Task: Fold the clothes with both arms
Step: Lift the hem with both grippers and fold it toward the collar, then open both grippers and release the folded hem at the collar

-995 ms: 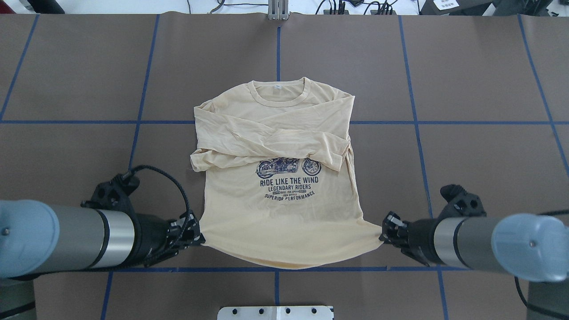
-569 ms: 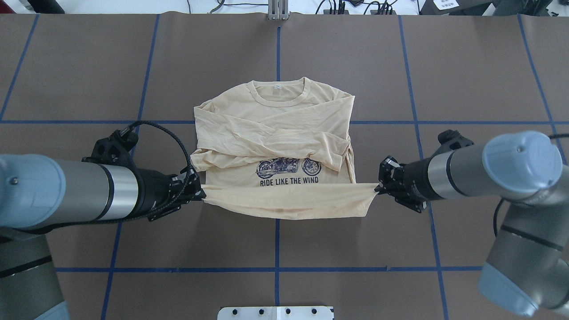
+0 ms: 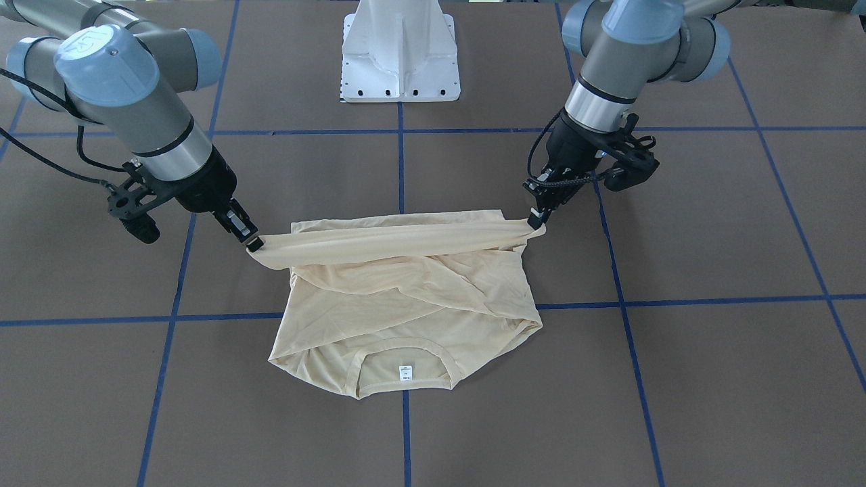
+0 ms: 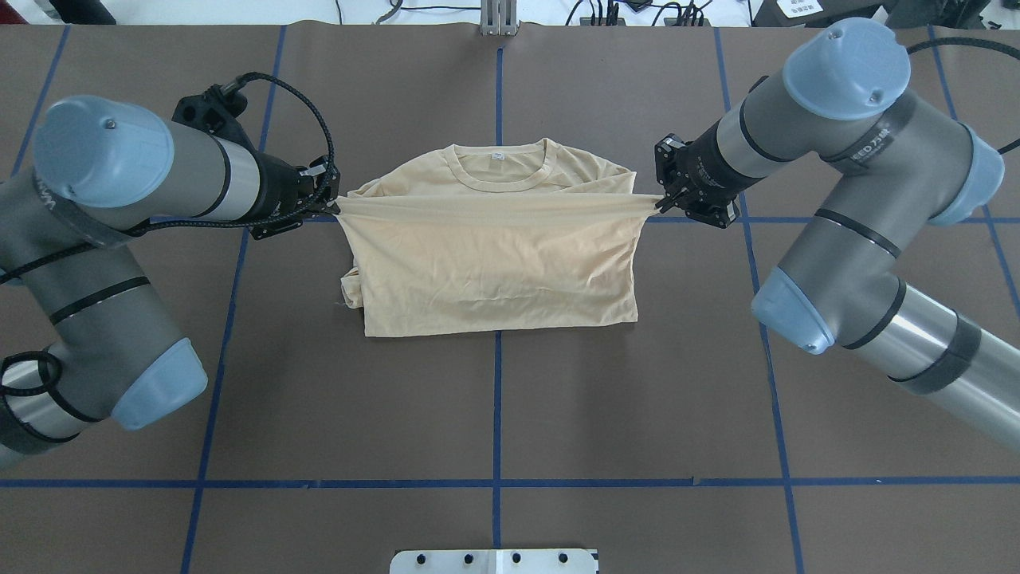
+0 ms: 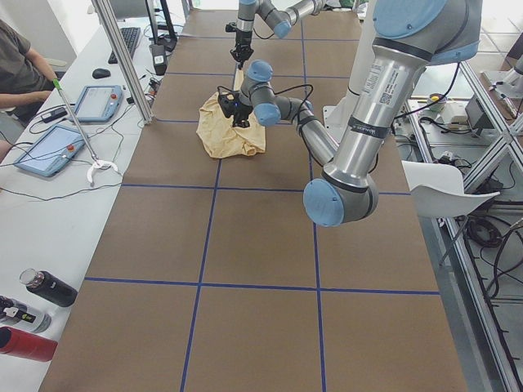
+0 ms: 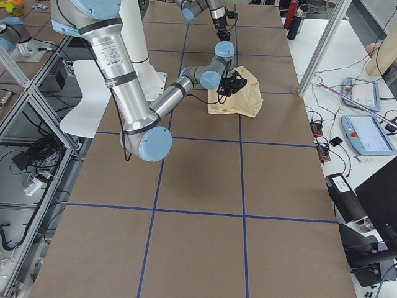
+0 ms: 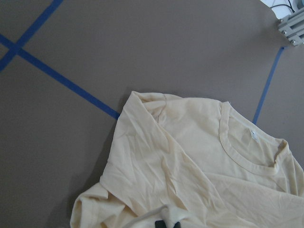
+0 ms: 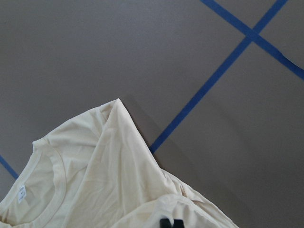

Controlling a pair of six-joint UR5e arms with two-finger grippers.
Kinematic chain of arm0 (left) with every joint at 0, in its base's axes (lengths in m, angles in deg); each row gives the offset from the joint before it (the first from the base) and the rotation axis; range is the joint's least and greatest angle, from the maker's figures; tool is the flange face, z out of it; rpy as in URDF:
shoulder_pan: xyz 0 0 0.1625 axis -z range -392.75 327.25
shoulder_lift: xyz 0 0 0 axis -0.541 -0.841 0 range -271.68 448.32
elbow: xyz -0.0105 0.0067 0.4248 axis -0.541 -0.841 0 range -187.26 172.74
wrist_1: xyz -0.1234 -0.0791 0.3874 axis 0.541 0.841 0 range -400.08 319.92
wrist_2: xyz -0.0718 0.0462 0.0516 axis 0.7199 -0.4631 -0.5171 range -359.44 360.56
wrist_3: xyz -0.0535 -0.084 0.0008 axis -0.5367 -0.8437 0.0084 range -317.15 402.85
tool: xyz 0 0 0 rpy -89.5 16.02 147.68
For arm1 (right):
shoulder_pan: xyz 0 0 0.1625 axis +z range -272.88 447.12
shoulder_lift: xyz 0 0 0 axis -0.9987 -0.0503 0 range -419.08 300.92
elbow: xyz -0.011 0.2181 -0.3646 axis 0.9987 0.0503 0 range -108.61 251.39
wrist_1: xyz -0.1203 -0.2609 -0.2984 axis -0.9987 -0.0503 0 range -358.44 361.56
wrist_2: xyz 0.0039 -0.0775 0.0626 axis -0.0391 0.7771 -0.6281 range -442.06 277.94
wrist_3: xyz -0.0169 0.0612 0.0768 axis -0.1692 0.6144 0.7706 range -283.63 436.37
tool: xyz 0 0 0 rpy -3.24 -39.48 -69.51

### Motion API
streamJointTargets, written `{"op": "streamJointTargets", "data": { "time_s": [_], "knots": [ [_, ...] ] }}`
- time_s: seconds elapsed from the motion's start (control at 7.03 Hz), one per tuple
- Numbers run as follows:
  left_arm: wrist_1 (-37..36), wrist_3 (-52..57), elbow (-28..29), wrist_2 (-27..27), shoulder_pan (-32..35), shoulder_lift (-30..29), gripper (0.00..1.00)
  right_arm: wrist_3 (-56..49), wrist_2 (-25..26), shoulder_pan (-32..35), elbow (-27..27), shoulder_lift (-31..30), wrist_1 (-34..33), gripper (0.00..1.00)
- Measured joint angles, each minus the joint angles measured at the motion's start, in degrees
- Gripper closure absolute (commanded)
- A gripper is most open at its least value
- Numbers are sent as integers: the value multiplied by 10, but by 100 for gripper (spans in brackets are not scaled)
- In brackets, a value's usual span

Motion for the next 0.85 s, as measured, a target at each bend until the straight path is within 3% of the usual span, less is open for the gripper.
{"op": "streamJointTargets", "data": {
  "time_s": [0.43, 0.57, 0.85],
  "knots": [
    [112, 6, 152, -2, 26, -53, 100, -59, 13, 13, 145, 89, 6, 95],
    [159, 6, 201, -4, 29, -60, 100, -71, 27, 14, 193, 116, 13, 87],
    [214, 6, 260, -15, 32, -68, 100, -86, 43, 14, 261, 150, 41, 87]
  ]
}}
